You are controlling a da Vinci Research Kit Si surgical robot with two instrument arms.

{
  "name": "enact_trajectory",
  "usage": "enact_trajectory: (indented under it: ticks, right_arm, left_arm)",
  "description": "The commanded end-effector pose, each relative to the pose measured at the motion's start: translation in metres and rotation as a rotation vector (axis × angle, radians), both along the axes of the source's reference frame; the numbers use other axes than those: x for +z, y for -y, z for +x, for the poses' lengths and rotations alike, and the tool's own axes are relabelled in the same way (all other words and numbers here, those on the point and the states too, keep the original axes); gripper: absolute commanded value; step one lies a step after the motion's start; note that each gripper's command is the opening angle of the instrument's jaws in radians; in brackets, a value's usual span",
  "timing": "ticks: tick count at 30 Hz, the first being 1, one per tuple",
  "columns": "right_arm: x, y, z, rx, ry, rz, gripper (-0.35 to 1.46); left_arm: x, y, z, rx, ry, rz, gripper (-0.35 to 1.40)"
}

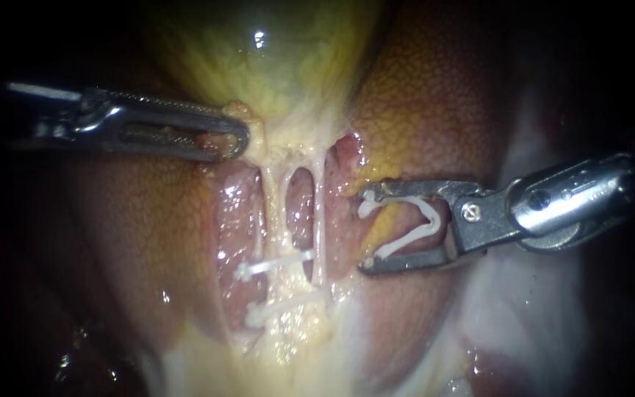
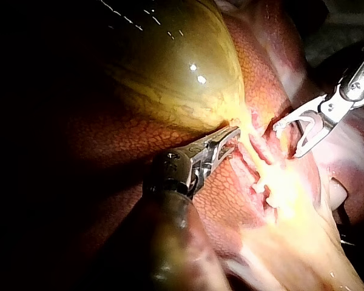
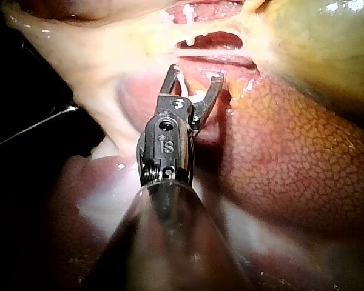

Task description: Clipping third clip left tube

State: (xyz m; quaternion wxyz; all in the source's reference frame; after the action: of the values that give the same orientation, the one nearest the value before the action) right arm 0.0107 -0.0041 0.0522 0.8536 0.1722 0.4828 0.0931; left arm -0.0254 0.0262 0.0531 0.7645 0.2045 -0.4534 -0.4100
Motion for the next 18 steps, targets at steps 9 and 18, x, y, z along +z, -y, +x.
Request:
enact_trajectory:
  ticks: [9, 18]
  right_arm:
    - [0.0000, 0.0000, 0.0000, -0.001, -0.001, 0.000, 0.45]
    - [0.0000, 0.0000, 0.0000, -0.003, -0.003, 0.002, 0.45]
  left_arm:
    - [-0.0013, -0.0002, 0.0009, 0.001, 0.007, 0.019, -0.35]
    - [-0.0052, -0.0012, 0.0033, -0.011, -0.006, 0.029, -0.35]
